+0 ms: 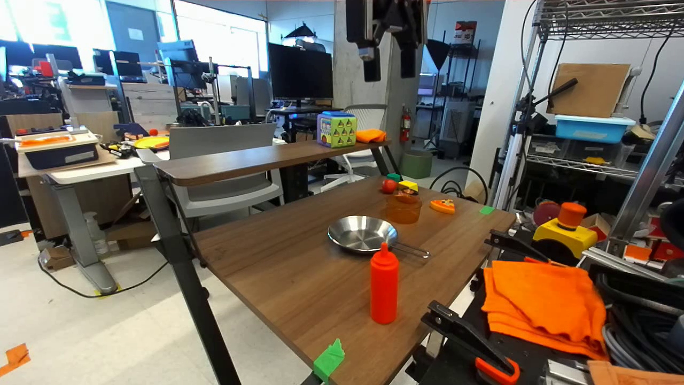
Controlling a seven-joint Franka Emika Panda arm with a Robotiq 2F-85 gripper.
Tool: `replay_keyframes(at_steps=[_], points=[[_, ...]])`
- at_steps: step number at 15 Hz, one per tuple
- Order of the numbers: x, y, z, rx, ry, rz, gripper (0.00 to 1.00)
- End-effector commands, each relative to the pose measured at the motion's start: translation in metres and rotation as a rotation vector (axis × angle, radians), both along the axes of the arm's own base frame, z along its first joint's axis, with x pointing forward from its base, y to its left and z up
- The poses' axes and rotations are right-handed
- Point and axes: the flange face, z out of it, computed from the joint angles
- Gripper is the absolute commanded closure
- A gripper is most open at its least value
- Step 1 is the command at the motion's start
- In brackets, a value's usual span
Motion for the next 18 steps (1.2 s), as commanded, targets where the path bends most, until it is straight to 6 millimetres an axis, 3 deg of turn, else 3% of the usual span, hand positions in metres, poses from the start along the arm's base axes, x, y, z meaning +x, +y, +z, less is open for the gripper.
replay_keyframes(at_steps=[1,8,12,18], points=[[0.005,0.006,0.004,-0.038,-0.003,-0.032,0.0],[0.002,0.03,0.002,-0.02,-0.006,-0.103,0.0],[0.001,0.037,0.005,0.129,0.05,-0.142,0.0],[-0.008,0.075,-0.005,0.155,0.138,-0.146,0.0]])
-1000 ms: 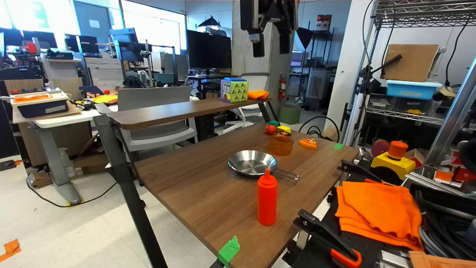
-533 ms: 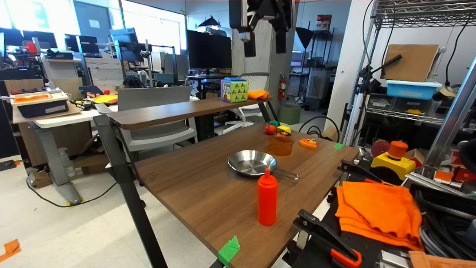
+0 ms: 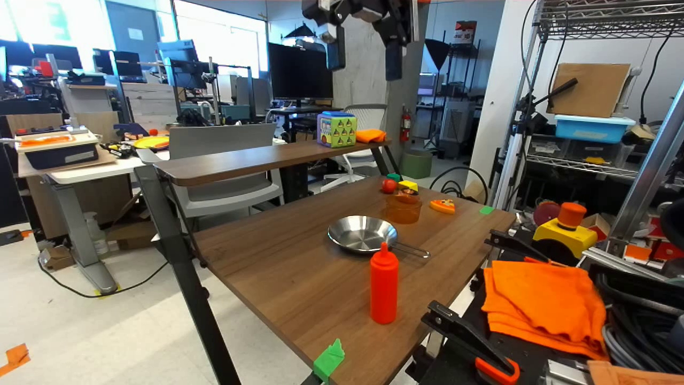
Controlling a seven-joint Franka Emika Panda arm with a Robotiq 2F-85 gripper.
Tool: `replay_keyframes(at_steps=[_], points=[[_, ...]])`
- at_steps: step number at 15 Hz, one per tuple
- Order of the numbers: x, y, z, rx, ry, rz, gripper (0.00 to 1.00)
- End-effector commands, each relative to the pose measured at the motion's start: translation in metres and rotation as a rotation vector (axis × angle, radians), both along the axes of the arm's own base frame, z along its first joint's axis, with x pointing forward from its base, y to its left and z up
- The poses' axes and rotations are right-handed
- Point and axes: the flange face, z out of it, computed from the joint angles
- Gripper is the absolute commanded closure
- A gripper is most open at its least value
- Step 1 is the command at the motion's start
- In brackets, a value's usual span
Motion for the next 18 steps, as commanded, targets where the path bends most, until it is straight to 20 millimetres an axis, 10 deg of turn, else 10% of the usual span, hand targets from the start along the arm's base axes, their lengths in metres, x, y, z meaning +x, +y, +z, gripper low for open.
replay_keyframes(at_steps=[1,18], points=[[0.001,0.023,-0.006,-0.009,0.062,0.008,0.0],[-0.046,0.064,-0.048,-0.364,0.046,0.25,0.0]])
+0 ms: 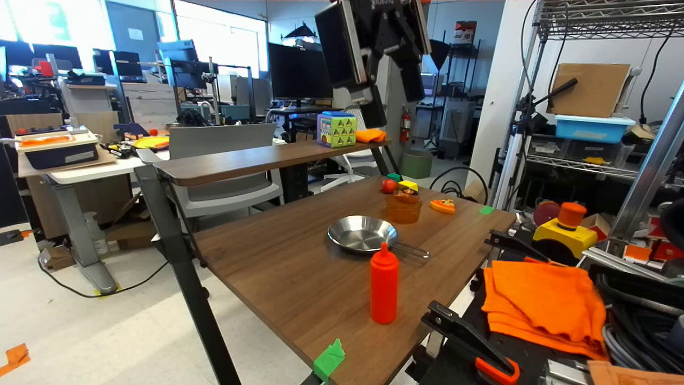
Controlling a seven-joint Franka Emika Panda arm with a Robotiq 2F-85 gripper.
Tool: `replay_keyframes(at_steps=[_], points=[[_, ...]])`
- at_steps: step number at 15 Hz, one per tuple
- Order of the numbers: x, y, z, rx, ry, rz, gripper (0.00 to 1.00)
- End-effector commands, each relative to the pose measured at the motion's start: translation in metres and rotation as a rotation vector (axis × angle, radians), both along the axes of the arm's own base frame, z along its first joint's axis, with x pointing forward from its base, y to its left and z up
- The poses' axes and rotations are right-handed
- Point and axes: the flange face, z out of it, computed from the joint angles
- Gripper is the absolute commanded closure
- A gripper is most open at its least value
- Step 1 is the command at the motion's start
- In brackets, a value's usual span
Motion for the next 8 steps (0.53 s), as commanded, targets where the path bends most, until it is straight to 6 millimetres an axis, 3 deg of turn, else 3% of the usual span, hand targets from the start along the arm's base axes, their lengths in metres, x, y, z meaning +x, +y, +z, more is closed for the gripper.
replay_keyframes(at_steps=[1,8], points=[[-0.01,0.009,-0.007,-0.065,-0.024,0.054,0.0],[-0.011,-0.003,-0.002,-0.135,-0.119,0.151,0.0]])
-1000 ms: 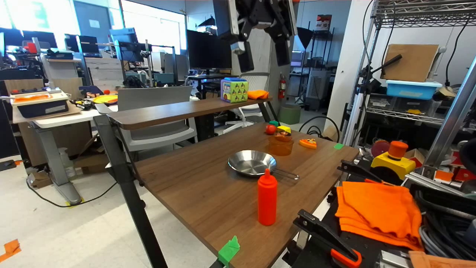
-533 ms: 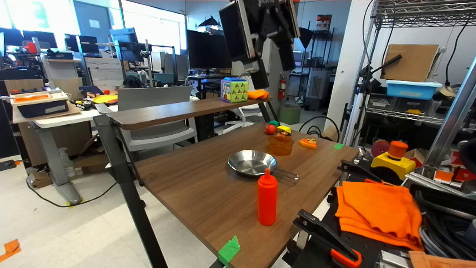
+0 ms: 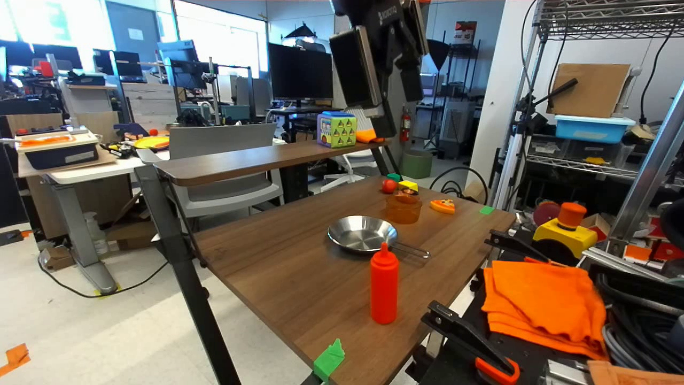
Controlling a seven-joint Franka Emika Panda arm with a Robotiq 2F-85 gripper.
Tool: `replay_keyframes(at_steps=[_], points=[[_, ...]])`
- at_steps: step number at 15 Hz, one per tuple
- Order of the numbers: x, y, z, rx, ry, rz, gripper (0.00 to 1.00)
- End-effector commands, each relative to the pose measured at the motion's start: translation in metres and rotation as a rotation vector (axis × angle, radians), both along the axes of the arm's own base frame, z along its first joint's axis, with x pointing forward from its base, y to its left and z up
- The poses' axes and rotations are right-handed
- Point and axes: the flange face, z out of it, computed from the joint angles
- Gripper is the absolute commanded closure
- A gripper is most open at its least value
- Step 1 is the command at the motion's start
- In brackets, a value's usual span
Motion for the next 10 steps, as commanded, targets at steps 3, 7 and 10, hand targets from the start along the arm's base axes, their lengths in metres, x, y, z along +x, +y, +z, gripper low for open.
replay_keyframes(at_steps=[3,7,10], points=[[-0.002,-0.005,0.005,0.022,-0.062,0.02,0.0],[-0.006,-0.006,-0.006,-0.022,-0.043,0.01,0.0],[-0.012,-0.009,-0.011,-0.028,-0.039,-0.001,0.0]])
